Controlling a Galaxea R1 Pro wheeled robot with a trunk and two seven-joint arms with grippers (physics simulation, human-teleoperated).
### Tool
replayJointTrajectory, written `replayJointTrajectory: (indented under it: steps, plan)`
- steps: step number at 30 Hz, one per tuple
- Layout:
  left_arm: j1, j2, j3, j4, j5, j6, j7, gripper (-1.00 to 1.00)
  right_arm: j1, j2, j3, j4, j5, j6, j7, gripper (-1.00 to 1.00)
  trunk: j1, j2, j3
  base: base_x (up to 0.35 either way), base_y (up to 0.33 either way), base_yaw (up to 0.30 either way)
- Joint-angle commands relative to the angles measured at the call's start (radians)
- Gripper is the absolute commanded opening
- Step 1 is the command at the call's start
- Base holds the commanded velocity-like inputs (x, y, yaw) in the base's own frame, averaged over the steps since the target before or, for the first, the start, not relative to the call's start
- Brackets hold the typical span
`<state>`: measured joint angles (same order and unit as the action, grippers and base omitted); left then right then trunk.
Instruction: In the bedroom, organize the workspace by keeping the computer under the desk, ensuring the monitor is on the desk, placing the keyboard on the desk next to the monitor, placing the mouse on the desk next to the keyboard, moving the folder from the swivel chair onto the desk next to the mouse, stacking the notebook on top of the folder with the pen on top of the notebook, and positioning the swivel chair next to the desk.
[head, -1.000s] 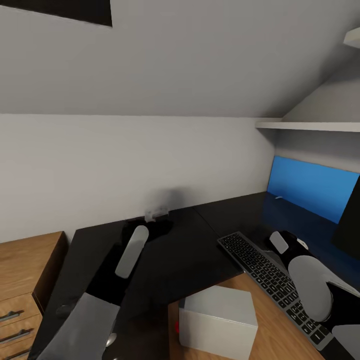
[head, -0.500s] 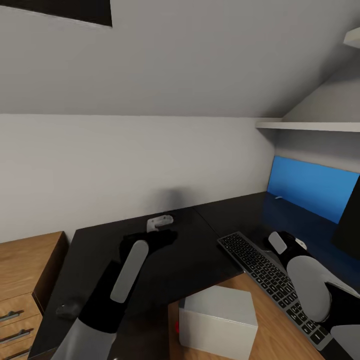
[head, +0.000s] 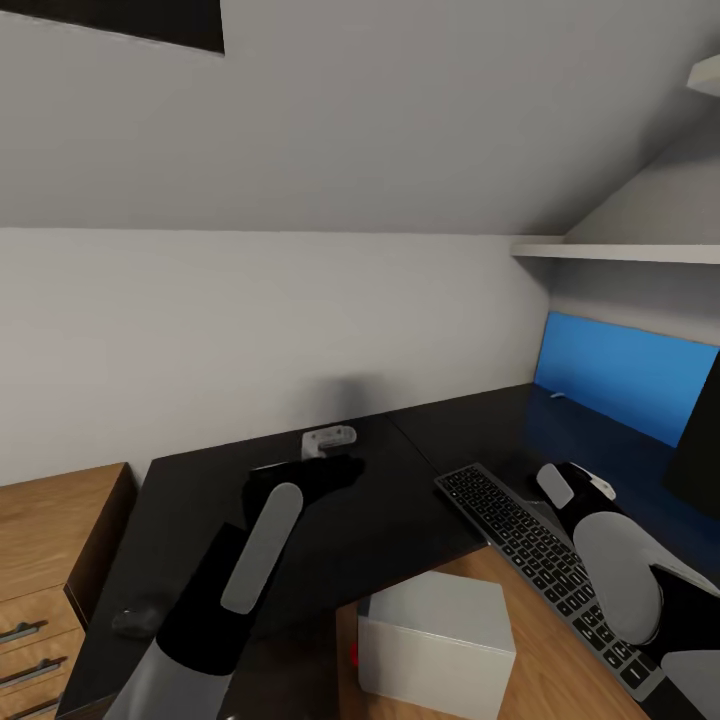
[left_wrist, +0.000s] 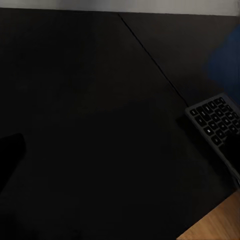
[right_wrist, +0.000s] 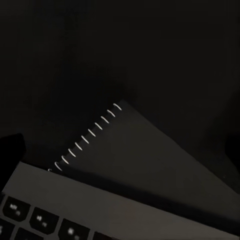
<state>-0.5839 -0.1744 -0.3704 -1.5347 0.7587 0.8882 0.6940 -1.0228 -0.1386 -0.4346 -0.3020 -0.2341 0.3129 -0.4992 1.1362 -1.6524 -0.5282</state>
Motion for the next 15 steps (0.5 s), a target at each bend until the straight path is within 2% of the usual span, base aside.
replayJointTrajectory:
  steps: [1, 15]
  plan:
    - [-0.001, 0.0, -0.002, -0.001, 0.01, 0.001, 0.01, 1.0, 0.0, 0.0, 0.002, -0.003, -0.008, 0.004, -0.005, 1.0, 0.0, -0.001, -0.001, 0.0, 0.0, 0.0]
    - [-0.001, 0.0, 0.0, 0.002, 0.016, -0.001, 0.011, 1.0, 0.0, -0.001, 0.002, -0.003, -0.011, 0.004, -0.007, 1.0, 0.0, -0.001, -0.001, 0.0, 0.0, 0.0]
